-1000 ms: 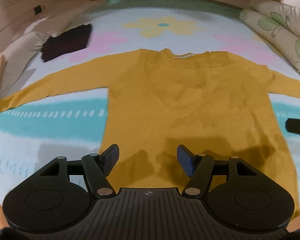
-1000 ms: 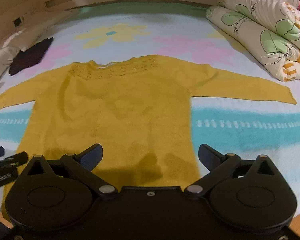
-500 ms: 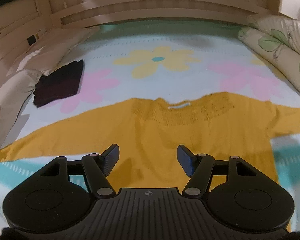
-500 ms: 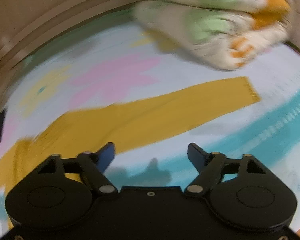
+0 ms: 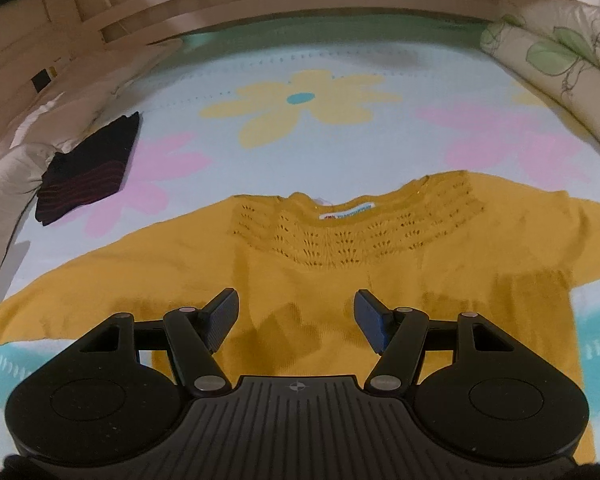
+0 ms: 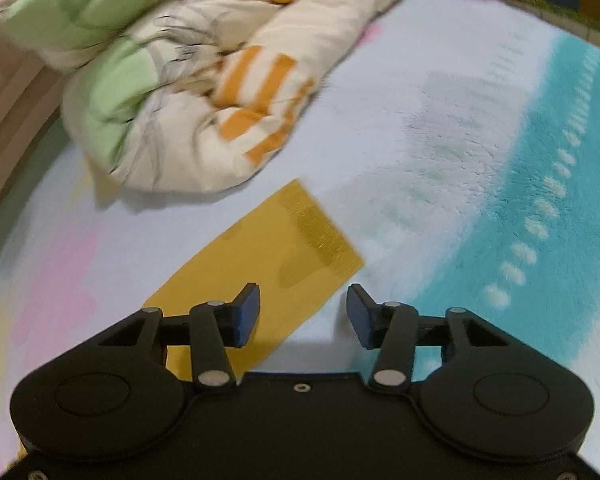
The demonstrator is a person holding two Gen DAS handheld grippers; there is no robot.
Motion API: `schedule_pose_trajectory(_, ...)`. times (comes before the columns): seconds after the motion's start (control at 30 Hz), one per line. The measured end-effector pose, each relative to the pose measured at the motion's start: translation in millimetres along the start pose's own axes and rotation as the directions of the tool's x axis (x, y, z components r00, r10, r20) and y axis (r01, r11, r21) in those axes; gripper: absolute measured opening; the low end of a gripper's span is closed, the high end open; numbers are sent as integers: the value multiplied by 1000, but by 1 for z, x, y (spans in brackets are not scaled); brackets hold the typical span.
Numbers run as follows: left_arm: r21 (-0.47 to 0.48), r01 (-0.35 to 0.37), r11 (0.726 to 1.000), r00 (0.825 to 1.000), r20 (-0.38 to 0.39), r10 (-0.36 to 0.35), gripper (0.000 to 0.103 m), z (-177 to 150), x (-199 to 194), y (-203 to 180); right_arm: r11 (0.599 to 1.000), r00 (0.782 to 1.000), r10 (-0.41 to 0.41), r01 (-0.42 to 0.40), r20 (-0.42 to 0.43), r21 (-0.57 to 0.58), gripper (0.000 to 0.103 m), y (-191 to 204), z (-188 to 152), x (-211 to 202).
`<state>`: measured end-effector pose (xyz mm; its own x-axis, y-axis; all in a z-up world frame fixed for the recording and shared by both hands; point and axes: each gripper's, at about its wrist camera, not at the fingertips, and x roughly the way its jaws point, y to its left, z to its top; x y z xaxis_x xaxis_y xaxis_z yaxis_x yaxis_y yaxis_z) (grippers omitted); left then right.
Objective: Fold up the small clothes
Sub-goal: 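Move the right gripper to the sweater's sleeve cuff and grasp it, then carry the held sleeve across the sweater body with the right gripper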
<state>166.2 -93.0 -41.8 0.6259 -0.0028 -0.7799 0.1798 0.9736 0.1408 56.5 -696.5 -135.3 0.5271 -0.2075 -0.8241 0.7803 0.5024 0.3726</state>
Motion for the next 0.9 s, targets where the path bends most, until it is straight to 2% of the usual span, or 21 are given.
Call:
schedule_pose_trajectory(0.1,0,-6,1000,1000,-13,6,63,2,8,2,999,998,47,-48,36,16,51,-6,1,11)
schedule_pose_trajectory(0.17,-1,-14,1000,1000,-21,14,63,4,12,4,997,995,76,-77,58,18,44,-8,2,17)
schedule_pose_trajectory(0.2,-2,-16,1000,1000,-25,16,63,5,14,6,996,994,83,-84,69,22,21,-8,3,19)
schedule_pose_trajectory(0.23,-7,-17,1000,999,-29,17,63,6,15,8,996,994,83,-85,70,28,13,-9,3,21)
schedule_pose_trajectory(0.33,-21,-20,1000,999,-37,19,63,9,14,17,993,991,88,-96,97,76,13,-10,2,19)
schedule_pose_trajectory(0.4,-29,-24,999,999,-26,23,63,12,11,25,996,989,75,-80,125,33,13,2,1,8)
schedule_pose_trajectory(0.47,-39,-29,999,1000,-11,29,63,16,7,35,997,988,65,-60,141,-42,13,25,0,-11)
schedule_pose_trajectory(0.63,-109,-29,994,1000,-5,28,63,23,4,70,967,972,178,-144,153,-210,13,99,-10,-77)
schedule_pose_trajectory(0.73,-139,-23,990,1000,-24,20,63,26,5,92,927,956,269,-224,118,-300,13,156,-29,-114)
schedule_pose_trajectory(0.83,-160,-45,986,999,-24,42,63,28,7,112,864,924,378,-329,61,-381,13,217,-57,-143)
schedule_pose_trajectory(0.9,-163,-60,985,998,-15,59,63,30,7,127,806,898,440,-391,7,-445,13,264,-86,-159)
